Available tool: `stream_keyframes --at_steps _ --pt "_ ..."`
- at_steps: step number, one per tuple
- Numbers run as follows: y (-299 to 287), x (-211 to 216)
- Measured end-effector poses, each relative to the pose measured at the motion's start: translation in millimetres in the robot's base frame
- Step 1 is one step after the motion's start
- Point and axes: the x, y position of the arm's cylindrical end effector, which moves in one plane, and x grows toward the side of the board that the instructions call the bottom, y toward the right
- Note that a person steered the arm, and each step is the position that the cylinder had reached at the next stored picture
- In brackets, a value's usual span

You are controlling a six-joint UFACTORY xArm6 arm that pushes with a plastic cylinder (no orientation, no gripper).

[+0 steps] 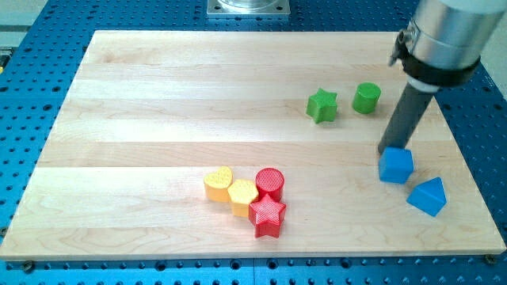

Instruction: Slide the green star to the bottom left side of the green circle

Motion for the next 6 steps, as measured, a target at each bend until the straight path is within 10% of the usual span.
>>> stream_keyframes --at_steps 1,3,4,6 --pt "-18 25" --pt "-168 -87" --pt "-104 -123" --pt "-95 -38"
